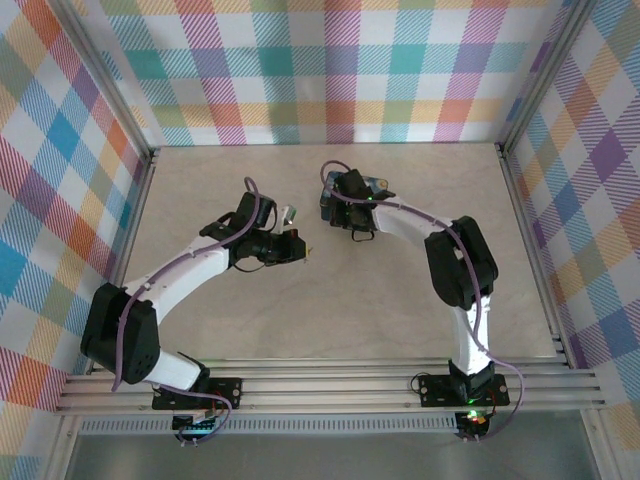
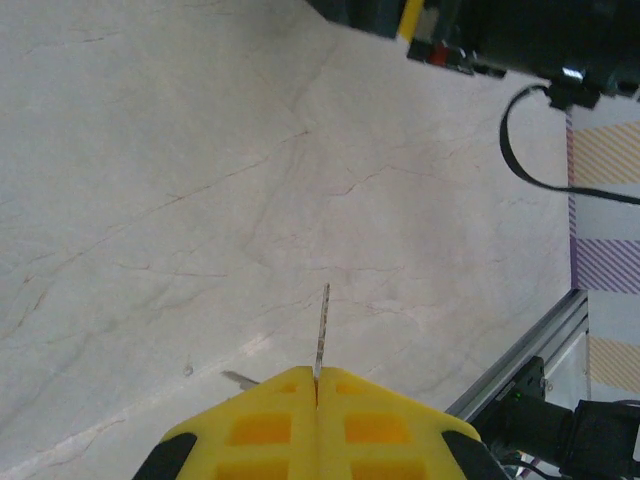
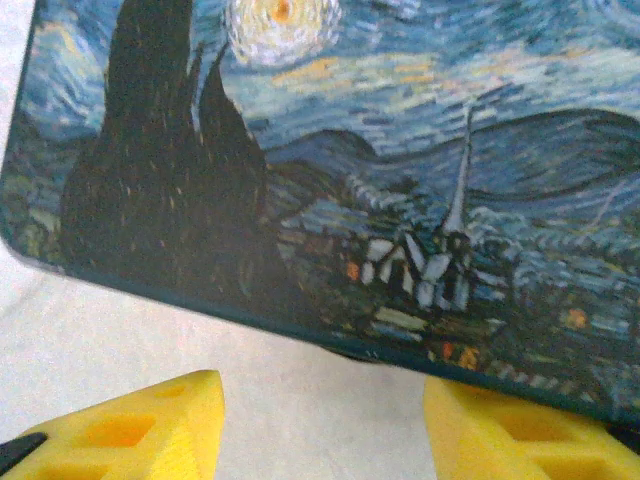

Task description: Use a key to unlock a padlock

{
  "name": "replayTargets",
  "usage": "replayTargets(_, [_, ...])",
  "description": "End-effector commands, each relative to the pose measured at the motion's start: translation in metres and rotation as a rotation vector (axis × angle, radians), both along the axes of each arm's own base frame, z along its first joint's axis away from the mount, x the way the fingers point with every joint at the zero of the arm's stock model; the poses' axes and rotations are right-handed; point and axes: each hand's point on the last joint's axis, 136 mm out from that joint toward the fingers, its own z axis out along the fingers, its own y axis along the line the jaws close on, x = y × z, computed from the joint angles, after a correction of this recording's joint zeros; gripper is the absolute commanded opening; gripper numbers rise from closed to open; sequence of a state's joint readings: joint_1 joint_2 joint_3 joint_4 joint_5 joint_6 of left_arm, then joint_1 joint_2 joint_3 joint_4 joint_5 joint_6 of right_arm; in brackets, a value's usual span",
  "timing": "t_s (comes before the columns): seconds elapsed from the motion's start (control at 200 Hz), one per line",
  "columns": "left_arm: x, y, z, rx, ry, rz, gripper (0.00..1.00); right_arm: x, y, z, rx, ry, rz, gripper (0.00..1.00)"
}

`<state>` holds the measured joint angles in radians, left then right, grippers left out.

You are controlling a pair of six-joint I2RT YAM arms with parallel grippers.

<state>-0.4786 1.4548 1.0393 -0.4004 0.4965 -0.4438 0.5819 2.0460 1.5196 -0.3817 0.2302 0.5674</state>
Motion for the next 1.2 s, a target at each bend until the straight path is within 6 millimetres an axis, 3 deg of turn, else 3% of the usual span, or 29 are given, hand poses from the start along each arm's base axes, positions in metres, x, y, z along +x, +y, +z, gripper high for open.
replayTargets(0.0, [0.003, -0.001, 0.005, -0.014, -0.003, -0.028, 0.0, 0.012, -0.001, -0.008, -0.031, -0.017, -0.029, 0.55])
replayTargets(0.205, [0.002, 0.0, 0.003, -0.02, 0.003, -0.027, 0.0, 0.013, -0.005, -0.023, -0.051, 0.005, -0.06, 0.54])
replayTargets(0.58, [-0.002, 0.004, 0.0, -0.017, 0.005, -0.018, 0.0, 0.027, -0.011, -0.033, -0.047, -0.016, -0.071, 0.46])
replayTargets(0.935, [0.0, 0.003, -0.001, -0.02, 0.002, -0.021, 0.0, 0.034, -0.017, -0.031, -0.048, -0.039, -0.063, 0.29])
replayTargets(1.2, [0.002, 0.002, 0.002, -0.028, -0.045, -0.039, 0.0, 0.023, -0.02, -0.023, -0.04, -0.017, 0.014, 0.13])
